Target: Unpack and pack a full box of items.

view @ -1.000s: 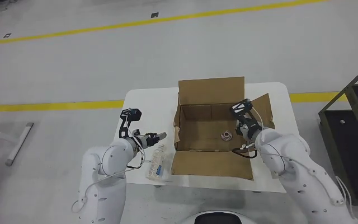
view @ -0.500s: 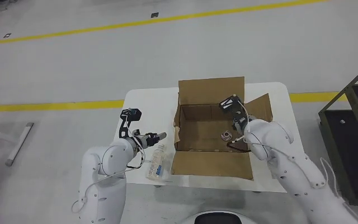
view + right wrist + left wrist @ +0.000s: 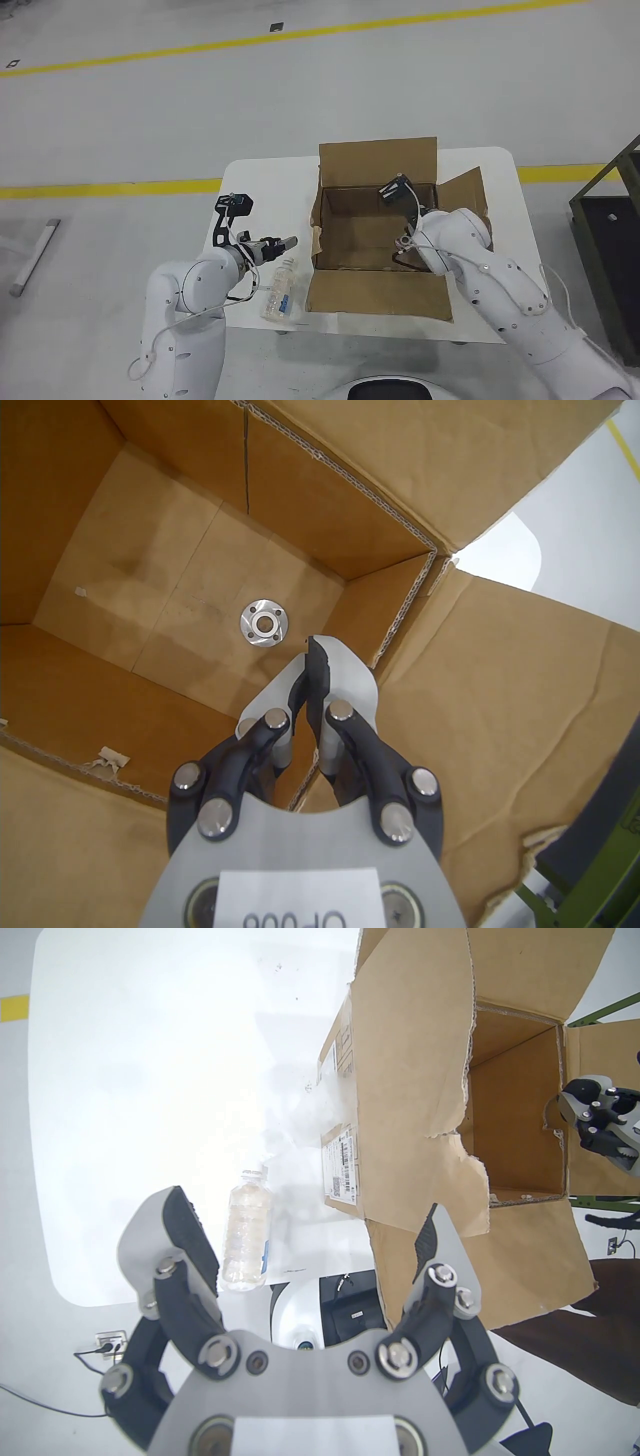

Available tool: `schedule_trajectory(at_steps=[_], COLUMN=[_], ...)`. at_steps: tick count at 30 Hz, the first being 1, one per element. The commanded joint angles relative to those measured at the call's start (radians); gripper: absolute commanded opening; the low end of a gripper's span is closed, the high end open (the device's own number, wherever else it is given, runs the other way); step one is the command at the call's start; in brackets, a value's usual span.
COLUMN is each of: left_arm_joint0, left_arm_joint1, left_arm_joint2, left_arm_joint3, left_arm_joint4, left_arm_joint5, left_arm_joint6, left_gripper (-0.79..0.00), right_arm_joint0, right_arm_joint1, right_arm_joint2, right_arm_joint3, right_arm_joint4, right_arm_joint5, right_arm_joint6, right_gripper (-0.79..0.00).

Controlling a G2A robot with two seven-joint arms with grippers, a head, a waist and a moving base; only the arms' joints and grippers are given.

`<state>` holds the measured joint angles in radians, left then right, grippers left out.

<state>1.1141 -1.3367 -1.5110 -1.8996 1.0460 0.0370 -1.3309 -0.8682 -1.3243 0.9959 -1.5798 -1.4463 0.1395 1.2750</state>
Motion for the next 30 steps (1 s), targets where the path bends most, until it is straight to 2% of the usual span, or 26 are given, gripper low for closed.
schedule_trajectory(at_steps=[1, 4, 11, 12, 13, 14, 17, 22, 30], left_arm_joint0=[0.000, 0.000, 0.000, 0.000, 0.000, 0.000, 0.000, 0.000, 0.000], left_arm_joint1=[0.000, 0.000, 0.000, 0.000, 0.000, 0.000, 0.000, 0.000, 0.000], left_arm_joint2=[0.000, 0.000, 0.000, 0.000, 0.000, 0.000, 0.000, 0.000, 0.000], left_arm_joint3=[0.000, 0.000, 0.000, 0.000, 0.000, 0.000, 0.000, 0.000, 0.000], left_arm_joint4=[0.000, 0.000, 0.000, 0.000, 0.000, 0.000, 0.000, 0.000, 0.000], left_arm_joint5=[0.000, 0.000, 0.000, 0.000, 0.000, 0.000, 0.000, 0.000, 0.000], left_arm_joint6=[0.000, 0.000, 0.000, 0.000, 0.000, 0.000, 0.000, 0.000, 0.000], left_gripper=[0.000, 0.000, 0.000, 0.000, 0.000, 0.000, 0.000, 0.000, 0.000], right_arm_joint0=[-0.009, -0.022, 0.056, 0.074, 0.090, 0.108, 0.157, 0.218, 0.275], right_arm_joint1=[0.001, -0.003, -0.046, -0.054, -0.063, -0.072, -0.098, -0.134, -0.178], right_arm_joint2=[0.000, -0.014, -0.119, -0.138, -0.153, -0.165, -0.207, -0.238, -0.267], right_arm_joint3=[0.000, -0.002, 0.171, 0.203, 0.239, 0.276, 0.379, 0.519, 0.658], right_arm_joint4=[-0.002, -0.012, 0.011, 0.011, 0.024, 0.034, 0.039, 0.073, 0.110], right_arm_joint5=[-0.010, -0.019, -0.018, -0.015, -0.011, -0.002, 0.016, 0.030, 0.026], right_arm_joint6=[-0.019, -0.036, -0.091, -0.095, -0.096, -0.097, -0.098, -0.097, -0.099], right_gripper=[-0.785, -0.785, -0.785, -0.757, -0.616, -0.594, -0.548, -0.539, -0.486])
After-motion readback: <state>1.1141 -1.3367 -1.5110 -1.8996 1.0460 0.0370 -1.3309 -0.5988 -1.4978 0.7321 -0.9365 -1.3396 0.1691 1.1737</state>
